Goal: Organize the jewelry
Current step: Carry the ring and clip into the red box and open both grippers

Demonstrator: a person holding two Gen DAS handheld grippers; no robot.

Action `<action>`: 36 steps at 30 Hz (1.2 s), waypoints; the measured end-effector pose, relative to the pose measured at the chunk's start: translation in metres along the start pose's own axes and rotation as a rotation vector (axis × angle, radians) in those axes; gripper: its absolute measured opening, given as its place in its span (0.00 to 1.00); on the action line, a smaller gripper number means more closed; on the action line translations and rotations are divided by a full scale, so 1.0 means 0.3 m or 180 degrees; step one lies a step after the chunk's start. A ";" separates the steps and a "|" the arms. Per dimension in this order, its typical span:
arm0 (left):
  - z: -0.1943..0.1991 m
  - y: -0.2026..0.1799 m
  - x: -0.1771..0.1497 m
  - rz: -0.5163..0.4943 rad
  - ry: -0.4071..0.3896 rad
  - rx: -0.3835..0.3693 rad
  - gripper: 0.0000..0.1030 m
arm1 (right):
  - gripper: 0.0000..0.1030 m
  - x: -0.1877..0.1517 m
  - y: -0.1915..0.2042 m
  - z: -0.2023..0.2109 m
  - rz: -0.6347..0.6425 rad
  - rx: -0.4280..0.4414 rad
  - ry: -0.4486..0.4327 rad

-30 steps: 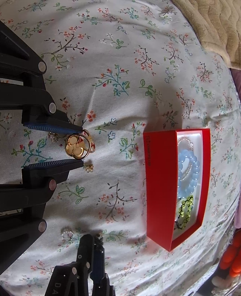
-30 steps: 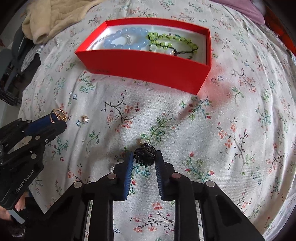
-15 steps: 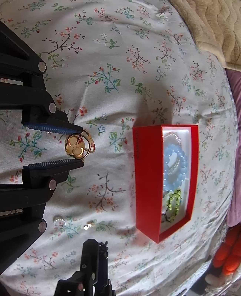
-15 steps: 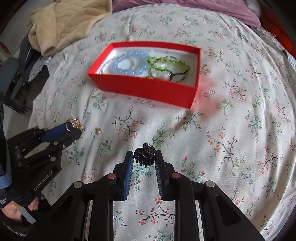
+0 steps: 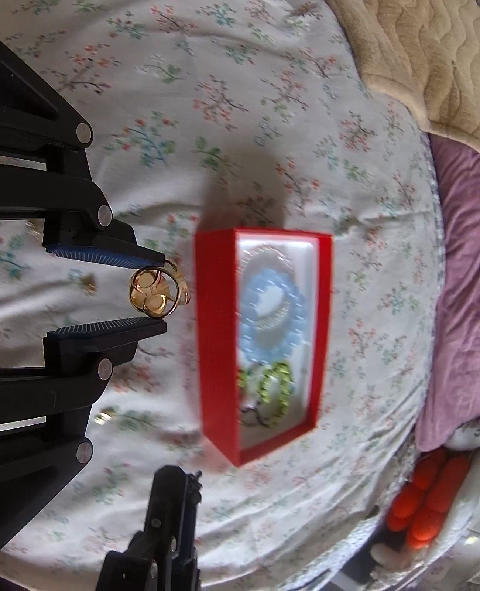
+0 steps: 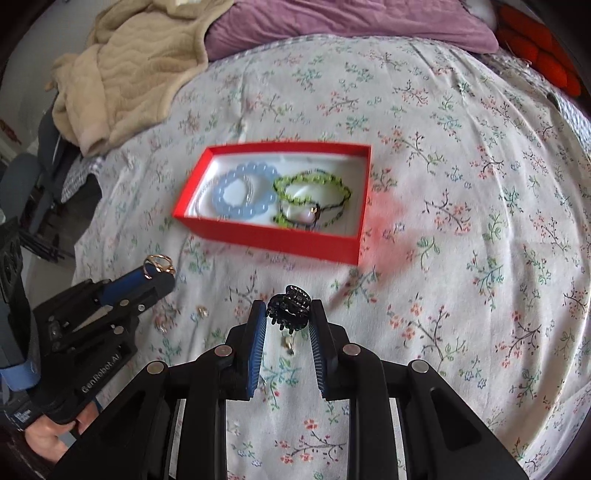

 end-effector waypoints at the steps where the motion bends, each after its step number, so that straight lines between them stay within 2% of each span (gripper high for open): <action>1: -0.002 -0.003 0.011 0.0007 -0.0019 -0.0014 0.21 | 0.24 0.010 -0.001 0.004 -0.0019 0.0018 -0.0010; 6: -0.029 -0.015 0.073 0.0043 -0.0140 -0.0047 0.21 | 0.24 0.069 0.005 0.011 -0.0140 0.0144 -0.0085; 11: -0.077 -0.022 0.120 0.0015 -0.0203 0.0057 0.21 | 0.25 0.120 0.008 -0.020 -0.0254 0.0229 -0.0101; 24: -0.162 -0.015 0.168 0.0006 -0.0190 0.0223 0.21 | 0.25 0.195 -0.050 -0.122 -0.0396 0.0097 -0.0055; 30: -0.162 -0.027 0.170 -0.0077 -0.0185 0.0295 0.22 | 0.26 0.205 -0.065 -0.124 -0.0499 0.0184 -0.0013; 36: -0.137 -0.037 0.167 -0.0135 -0.0185 0.0369 0.40 | 0.36 0.204 -0.071 -0.088 -0.0502 0.0231 -0.0041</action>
Point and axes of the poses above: each gripper's, at about its wrist camera, not at the fingertips, and z roughly against the way its jaws point, y to its left, x to its top, the point moved 6 cm from there along -z, roughly the way its jaws point, and after that the axes turned 9 degrees about -z, right-handed, at the moved point
